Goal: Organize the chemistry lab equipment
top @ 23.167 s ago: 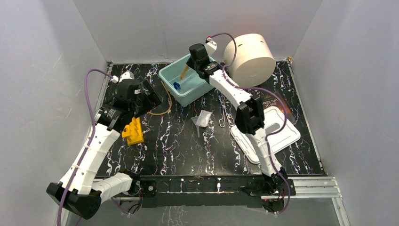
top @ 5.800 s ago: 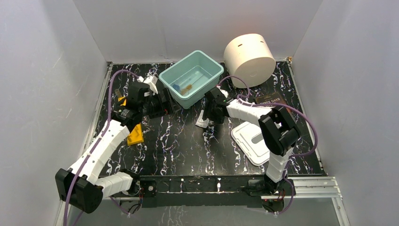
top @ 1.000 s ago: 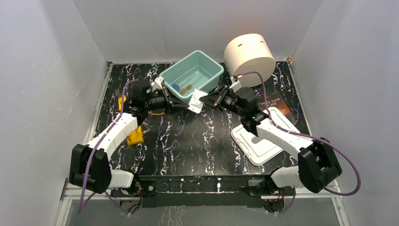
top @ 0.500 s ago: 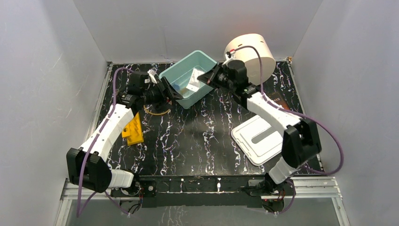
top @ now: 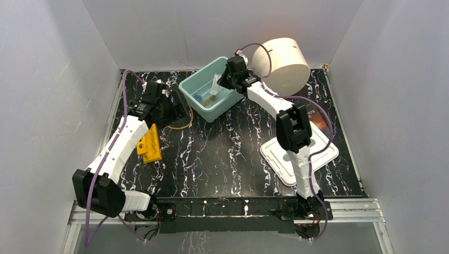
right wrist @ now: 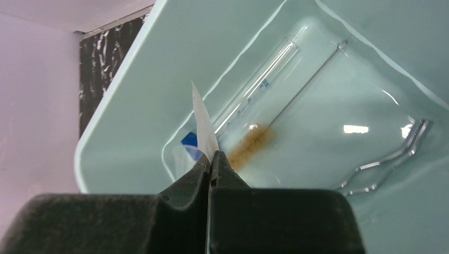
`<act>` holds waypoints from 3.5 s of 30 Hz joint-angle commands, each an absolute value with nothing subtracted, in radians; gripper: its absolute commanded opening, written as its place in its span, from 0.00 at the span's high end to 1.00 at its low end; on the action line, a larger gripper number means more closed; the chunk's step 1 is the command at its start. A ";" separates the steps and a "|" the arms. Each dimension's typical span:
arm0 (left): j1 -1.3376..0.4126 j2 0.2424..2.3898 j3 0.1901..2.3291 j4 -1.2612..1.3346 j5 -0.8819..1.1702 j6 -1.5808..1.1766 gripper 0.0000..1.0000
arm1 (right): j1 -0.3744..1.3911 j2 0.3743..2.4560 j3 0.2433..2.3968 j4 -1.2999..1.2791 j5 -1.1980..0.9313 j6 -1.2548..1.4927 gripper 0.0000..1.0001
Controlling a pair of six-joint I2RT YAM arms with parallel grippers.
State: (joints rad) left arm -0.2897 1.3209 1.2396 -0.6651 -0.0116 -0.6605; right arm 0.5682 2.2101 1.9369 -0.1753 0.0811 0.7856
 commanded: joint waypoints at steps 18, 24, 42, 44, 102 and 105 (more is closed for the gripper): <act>-0.268 1.422 1.242 -0.626 -0.085 -0.573 0.30 | 0.613 2.499 2.595 -0.571 0.231 0.565 0.57; -0.256 1.469 1.221 -0.566 -0.072 -0.566 0.40 | 0.614 2.287 2.349 -0.503 0.138 0.518 0.55; -0.221 1.763 1.210 -0.385 -0.084 -0.402 0.49 | 0.615 1.676 1.644 -0.347 -0.005 0.553 0.53; -0.211 1.782 1.213 -0.371 -0.070 -0.394 0.49 | 0.615 1.642 1.603 -0.341 0.028 0.554 0.52; -0.298 1.608 1.088 -0.333 0.082 -0.249 0.59 | 0.614 1.460 1.333 -0.285 0.057 0.712 0.51; -0.297 1.614 1.088 -0.329 0.053 -0.236 0.56 | 0.614 1.462 1.328 -0.285 0.058 0.717 0.51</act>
